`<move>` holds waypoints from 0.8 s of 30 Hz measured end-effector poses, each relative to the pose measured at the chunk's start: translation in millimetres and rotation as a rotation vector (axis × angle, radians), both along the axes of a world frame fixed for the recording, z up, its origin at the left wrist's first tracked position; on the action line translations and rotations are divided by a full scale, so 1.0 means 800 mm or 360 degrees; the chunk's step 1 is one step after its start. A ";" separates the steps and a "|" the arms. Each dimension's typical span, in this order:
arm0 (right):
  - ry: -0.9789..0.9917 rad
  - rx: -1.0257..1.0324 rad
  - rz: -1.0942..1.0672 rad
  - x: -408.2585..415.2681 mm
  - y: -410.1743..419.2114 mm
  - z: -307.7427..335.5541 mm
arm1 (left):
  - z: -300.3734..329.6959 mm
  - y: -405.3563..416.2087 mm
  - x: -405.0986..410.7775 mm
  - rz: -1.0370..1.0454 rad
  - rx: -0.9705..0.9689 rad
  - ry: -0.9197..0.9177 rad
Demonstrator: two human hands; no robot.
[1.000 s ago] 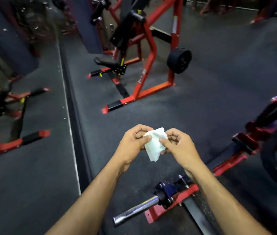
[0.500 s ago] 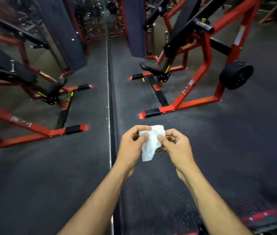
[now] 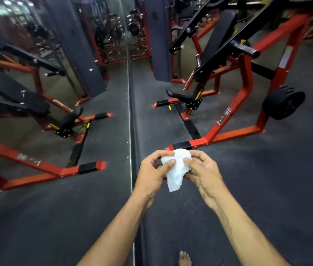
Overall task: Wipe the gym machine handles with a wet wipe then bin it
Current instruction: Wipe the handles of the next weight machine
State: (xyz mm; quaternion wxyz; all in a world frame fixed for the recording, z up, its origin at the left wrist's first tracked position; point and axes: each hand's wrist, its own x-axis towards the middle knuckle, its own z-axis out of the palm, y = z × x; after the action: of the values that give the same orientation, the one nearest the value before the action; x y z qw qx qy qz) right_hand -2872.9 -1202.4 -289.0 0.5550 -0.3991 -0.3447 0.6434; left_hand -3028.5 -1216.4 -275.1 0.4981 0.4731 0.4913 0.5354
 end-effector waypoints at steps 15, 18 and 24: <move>-0.0259 0.0087 -0.0100 0.029 0.367 0.054 | 0.058 0.414 0.002 -0.0572 0.0140 0.0214; -0.0283 0.0097 -0.0134 0.007 0.443 0.052 | 0.051 0.494 -0.021 -0.0507 0.0183 0.0266; -0.0098 0.0035 -0.0130 -0.040 0.608 0.053 | 0.047 0.662 -0.066 -0.0510 0.0179 0.0199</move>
State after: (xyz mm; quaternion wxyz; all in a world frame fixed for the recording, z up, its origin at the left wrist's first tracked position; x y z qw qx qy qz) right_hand -2904.8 -715.9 -246.6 0.5742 -0.4262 -0.3521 0.6039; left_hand -3080.9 -686.7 -237.1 0.5184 0.6049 0.4090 0.4452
